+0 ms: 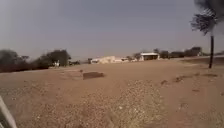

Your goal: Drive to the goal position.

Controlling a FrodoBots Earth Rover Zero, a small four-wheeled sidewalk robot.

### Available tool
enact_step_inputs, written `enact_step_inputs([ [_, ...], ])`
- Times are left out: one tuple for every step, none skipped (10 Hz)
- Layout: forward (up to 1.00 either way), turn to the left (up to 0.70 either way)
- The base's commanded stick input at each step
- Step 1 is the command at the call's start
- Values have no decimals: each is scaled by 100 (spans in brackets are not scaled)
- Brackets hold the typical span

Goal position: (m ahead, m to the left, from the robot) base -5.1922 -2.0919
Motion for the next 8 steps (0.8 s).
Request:
enact_step_inputs([
  [-50,0],
  [-50,0],
  [-50,0],
  [-50,0],
  [-50,0],
  [-50,0],
  [-50,0],
  [-50,0],
])
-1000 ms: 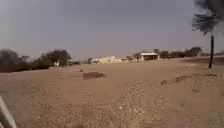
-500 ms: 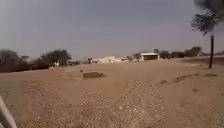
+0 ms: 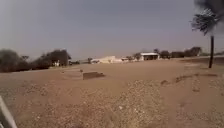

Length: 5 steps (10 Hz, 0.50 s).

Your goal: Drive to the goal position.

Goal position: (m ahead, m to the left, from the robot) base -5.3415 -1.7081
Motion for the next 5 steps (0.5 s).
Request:
enact_step_inputs([
  [-50,0],
  [-50,0],
  [-50,0],
  [-50,0],
  [-50,0],
])
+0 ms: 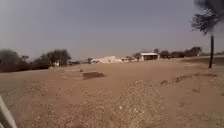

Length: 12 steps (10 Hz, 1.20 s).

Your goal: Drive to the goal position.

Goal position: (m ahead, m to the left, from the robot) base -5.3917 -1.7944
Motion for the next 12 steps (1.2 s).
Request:
enact_step_inputs([
  [-50,0],
  [-50,0],
  [-50,0],
  [0,-50],
  [0,-50],
  [0,-50],
  [0,-50],
  [0,-50],
  [0,-50],
  [0,-50],
  [0,-50],
  [0,-50],
])
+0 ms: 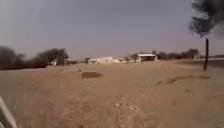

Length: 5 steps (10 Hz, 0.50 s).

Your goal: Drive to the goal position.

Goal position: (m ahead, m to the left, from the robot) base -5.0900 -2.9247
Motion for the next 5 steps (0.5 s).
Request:
enact_step_inputs([
  [0,-50],
  [0,-50],
  [0,-50],
  [0,-50],
  [0,-50],
])
